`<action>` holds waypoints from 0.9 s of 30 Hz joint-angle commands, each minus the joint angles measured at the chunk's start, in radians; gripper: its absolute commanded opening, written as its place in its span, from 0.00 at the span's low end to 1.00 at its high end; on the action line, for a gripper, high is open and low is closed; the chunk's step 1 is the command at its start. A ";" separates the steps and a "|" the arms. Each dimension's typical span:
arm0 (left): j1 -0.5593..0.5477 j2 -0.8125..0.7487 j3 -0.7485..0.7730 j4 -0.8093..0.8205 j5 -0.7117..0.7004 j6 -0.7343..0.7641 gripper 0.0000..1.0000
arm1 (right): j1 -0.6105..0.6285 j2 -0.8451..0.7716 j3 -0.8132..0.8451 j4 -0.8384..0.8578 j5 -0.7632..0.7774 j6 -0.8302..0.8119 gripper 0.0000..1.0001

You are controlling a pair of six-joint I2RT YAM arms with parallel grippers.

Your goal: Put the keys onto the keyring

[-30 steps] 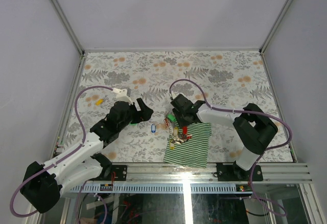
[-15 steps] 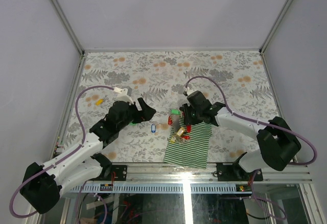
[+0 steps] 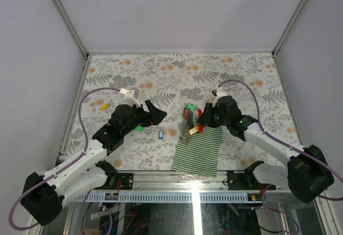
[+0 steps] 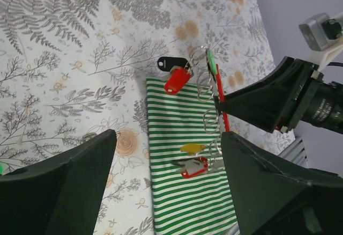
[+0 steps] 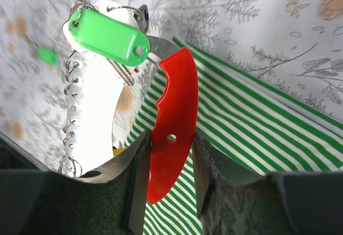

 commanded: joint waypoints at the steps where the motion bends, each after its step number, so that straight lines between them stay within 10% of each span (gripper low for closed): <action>1: 0.005 -0.027 0.069 0.030 0.001 0.017 0.81 | -0.083 -0.068 -0.056 0.237 -0.147 0.153 0.07; 9: 0.004 -0.004 0.084 0.038 0.007 0.023 0.81 | 0.022 -0.066 0.101 -0.014 0.024 -0.021 0.08; 13: 0.007 0.011 0.100 0.034 0.013 0.025 0.81 | -0.201 -0.106 -0.034 0.066 -0.103 0.055 0.06; 27: 0.004 -0.035 0.078 0.172 0.097 0.093 0.80 | -0.139 -0.200 0.017 0.110 -0.089 -0.049 0.05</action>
